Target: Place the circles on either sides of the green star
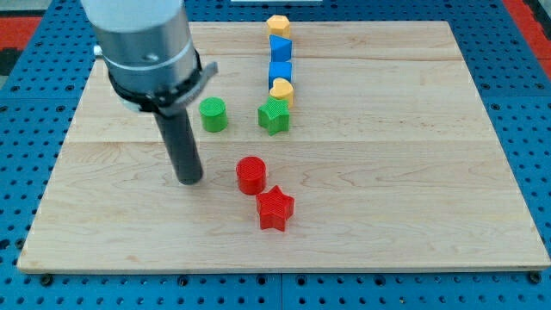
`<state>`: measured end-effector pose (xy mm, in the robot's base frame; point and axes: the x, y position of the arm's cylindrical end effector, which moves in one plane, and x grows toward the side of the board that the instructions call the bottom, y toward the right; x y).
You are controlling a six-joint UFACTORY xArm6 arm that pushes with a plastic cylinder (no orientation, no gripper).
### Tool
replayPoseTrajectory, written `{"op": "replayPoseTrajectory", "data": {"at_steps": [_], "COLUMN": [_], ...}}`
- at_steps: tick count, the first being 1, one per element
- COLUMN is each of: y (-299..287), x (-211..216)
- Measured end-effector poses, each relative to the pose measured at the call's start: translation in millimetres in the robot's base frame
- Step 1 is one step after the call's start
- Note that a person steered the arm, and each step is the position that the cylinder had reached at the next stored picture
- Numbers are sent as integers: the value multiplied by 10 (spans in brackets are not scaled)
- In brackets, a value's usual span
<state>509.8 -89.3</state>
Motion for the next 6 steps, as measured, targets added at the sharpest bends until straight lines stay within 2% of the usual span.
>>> {"op": "replayPoseTrajectory", "data": {"at_steps": [1, 3, 4, 5, 6], "y": [765, 1675, 1712, 1829, 1895], "x": [0, -88, 56, -32, -401]}}
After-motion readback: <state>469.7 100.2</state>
